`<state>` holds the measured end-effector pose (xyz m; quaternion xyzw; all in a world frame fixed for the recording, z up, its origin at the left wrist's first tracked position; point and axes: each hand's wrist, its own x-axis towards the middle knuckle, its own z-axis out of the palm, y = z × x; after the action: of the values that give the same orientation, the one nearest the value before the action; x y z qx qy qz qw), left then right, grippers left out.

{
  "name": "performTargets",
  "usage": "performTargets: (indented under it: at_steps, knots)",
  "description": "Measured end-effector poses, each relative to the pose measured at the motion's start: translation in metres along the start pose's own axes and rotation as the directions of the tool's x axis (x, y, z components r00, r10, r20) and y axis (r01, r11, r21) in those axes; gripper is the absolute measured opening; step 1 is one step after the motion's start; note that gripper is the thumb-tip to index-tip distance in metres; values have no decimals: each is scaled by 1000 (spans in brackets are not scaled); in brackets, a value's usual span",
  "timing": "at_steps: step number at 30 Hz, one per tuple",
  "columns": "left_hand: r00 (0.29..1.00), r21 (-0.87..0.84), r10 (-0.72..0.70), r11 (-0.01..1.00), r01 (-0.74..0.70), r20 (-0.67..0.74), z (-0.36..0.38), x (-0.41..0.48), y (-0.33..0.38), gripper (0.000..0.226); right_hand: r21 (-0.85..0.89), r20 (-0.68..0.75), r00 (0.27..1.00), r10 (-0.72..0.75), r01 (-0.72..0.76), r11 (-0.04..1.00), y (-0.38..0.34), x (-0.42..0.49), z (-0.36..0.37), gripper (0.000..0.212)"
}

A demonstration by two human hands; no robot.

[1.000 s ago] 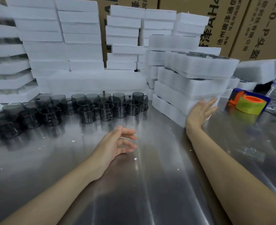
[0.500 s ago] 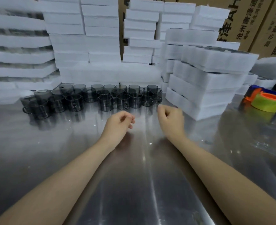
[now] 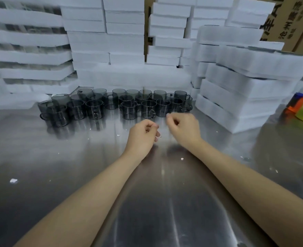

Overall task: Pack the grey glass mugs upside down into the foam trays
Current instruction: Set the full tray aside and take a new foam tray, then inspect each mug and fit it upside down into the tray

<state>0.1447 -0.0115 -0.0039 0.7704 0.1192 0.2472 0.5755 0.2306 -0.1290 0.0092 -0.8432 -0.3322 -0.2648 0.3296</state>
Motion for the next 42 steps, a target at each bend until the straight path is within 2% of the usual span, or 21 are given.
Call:
performTargets:
  at_steps: [3,5,6,8,10,12,16,19,22,25,29,32,34,37,38,40,41,42]
  knots:
    - [1000,-20,-12,1000,12,-24,1,2,-3,18,-27,-173,985,-7,3,1000,20,38,5,35]
    - [1000,-12,-10,1000,10,-17,2,3,-5,19,-67,-194,981,-18,5,998,33,70,13,22]
    - [1000,-11,-11,1000,11,-16,2,4,-6,20,-114,-164,986,-8,-11,993,39,87,18,30]
    - [1000,-23,-16,1000,15,-18,2,6,-7,21,-223,-17,999,40,-43,974,48,119,29,50]
    - [1000,-22,-15,1000,15,-16,2,6,-8,22,-304,124,988,88,-47,952,51,143,40,59]
    - [1000,-15,2,1000,-2,-6,2,6,-9,24,-352,202,972,119,-41,935,53,164,51,64]
    - [1000,-11,23,1000,-23,-3,3,6,-10,24,-444,326,923,203,-40,895,56,192,70,69]
    - [1000,-6,23,1000,-23,0,4,7,-11,24,-495,278,937,212,-50,868,59,196,83,67]
    - [999,5,35,999,-35,-2,4,7,-13,24,-533,89,989,121,-55,844,62,195,88,60]
    - [998,7,54,999,-54,-22,3,7,-14,26,-483,-88,996,9,-51,874,57,188,78,47]
    - [996,-99,-14,995,6,-84,3,13,-15,30,-390,-236,955,-181,78,918,20,147,46,33]
    - [987,-231,-56,973,19,-153,-1,16,-11,29,-302,-332,881,-338,240,922,-9,92,17,28]
    - [961,-357,-110,934,12,-255,-10,20,-5,29,-274,-330,849,-412,332,903,-22,49,0,27]
    - [879,-493,-253,870,24,-404,-36,23,-1,22,-244,-232,819,-525,473,846,-21,-10,-22,28]
    - [873,-546,-308,836,58,-378,-46,22,-3,20,-214,-168,791,-588,553,805,-19,-24,-31,28]
    - [912,-656,-376,732,184,-165,-64,17,0,22,-130,6,694,-720,715,687,-14,-36,-47,29]
    - [922,-694,-383,678,242,-52,-71,14,2,26,-97,57,657,-752,753,651,-14,-37,-52,29]
    - [928,-707,-372,656,264,2,-77,11,4,32,-64,63,656,-752,755,653,-15,-36,-56,30]
